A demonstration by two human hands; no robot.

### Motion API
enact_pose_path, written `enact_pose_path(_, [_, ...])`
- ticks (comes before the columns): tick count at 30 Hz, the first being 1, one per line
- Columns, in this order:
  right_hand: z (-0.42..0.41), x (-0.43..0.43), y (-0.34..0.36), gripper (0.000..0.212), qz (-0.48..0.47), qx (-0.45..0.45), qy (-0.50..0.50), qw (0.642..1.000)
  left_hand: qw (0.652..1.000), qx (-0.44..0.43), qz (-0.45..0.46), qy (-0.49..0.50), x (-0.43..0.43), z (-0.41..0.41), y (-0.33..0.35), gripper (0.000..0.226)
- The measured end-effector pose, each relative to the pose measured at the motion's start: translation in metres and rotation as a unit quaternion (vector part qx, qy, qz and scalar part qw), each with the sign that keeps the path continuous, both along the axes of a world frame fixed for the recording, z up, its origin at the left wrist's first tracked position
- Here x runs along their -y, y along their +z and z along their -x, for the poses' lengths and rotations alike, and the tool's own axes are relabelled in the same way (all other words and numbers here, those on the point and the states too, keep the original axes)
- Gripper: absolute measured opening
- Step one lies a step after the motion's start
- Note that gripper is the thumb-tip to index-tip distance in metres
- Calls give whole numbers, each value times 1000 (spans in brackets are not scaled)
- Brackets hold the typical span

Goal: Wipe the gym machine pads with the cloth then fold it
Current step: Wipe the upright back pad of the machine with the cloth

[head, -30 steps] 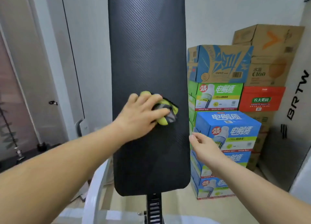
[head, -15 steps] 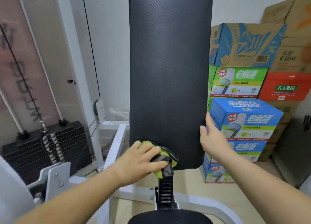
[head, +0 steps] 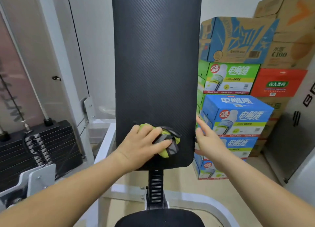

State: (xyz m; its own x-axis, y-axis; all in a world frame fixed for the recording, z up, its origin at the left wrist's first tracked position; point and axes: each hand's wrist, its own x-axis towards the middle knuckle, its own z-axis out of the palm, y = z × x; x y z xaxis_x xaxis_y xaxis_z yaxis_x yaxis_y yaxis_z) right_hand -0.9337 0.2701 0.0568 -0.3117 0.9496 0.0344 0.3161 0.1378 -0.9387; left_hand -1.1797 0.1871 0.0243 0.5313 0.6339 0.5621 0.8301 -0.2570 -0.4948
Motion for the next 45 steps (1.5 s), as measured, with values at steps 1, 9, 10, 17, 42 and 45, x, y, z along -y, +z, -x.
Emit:
enact_pose_path(1, [-1, 0, -2, 40, 20, -26, -14, 999, 998, 29, -45, 30, -13, -6, 23, 49])
enact_pose_path(9, [-9, 9, -9, 29, 91, -123, -164, 974, 985, 152, -42, 69, -60, -90, 46, 55])
enact_pose_path(10, [-10, 9, -13, 32, 86, -109, -174, 975, 991, 128, -25, 41, -56, -97, 24, 53])
enact_pose_path(17, [-9, 29, -47, 30, 102, 38, -152, 982, 996, -29, 84, -6, 8, -63, -86, 47])
enact_pose_path(42, [117, 16, 155, 104, -491, 427, -26, 759, 836, 533, -105, 82, -16, 100, 176, 50])
enact_pose_path(45, [130, 9, 164, 113, -467, 442, -47, 765, 783, 620, -45, 13, -52, 88, 218, 56])
